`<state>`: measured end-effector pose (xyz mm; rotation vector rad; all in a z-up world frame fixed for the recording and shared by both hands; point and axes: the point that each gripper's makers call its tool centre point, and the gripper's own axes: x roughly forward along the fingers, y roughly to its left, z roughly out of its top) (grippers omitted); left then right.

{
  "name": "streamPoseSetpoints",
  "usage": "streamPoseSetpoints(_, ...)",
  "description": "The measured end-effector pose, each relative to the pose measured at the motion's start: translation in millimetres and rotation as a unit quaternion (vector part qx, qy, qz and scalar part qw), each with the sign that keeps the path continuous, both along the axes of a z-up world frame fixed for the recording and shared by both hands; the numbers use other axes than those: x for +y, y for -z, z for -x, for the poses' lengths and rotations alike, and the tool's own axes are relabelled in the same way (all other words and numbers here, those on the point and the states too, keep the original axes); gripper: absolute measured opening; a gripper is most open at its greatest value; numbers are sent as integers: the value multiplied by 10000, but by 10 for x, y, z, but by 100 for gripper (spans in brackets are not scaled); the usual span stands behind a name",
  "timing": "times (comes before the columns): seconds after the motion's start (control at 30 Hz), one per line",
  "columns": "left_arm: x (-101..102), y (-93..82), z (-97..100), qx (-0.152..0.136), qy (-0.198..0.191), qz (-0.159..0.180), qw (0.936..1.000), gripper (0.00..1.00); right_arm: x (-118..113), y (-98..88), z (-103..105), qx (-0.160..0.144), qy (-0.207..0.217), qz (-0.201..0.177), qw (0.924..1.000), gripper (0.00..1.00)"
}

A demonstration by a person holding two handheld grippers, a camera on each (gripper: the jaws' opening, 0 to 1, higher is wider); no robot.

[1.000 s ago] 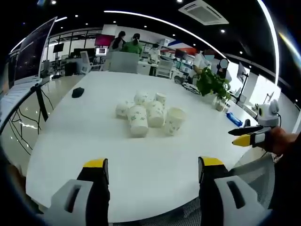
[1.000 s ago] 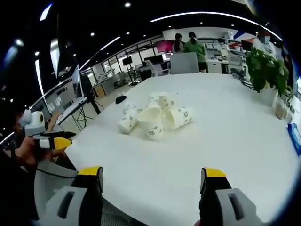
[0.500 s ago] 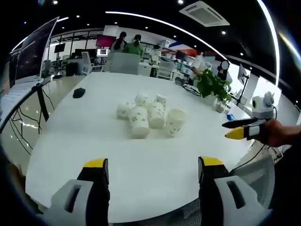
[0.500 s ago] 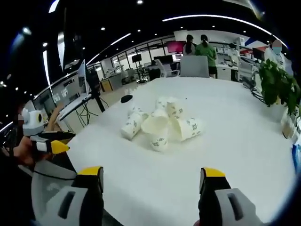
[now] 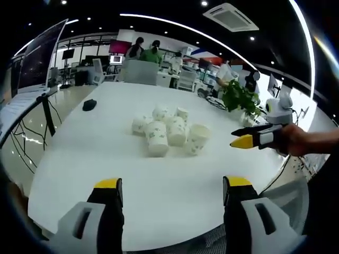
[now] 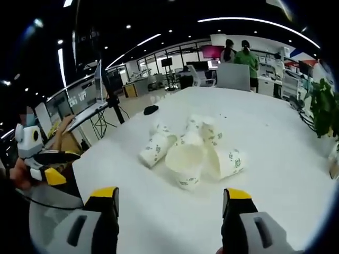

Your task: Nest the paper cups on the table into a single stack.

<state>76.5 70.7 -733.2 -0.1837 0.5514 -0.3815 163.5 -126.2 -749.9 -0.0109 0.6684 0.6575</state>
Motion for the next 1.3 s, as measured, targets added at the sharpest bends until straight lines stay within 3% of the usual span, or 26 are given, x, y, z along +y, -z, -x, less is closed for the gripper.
streamPoseSetpoints(0.43, 8, 2, 1, 33, -23, 16, 10000, 76, 210, 137, -361, 90, -153, 142, 9997, 75)
streamPoseSetpoints(0.93, -10, 18, 14, 52, 0, 40, 10000, 75, 378, 345, -631, 262, -261, 346, 9987, 74)
streamPoseSetpoints(1.13, -5, 14, 5, 39, -20, 103, 9999, 75, 401, 398, -739, 207, -242, 524, 9981, 64)
streamPoseSetpoints(1.3, -1, 23, 3, 35, 4, 97, 9999, 74, 397, 412, -800, 98, -284, 686, 9972, 50)
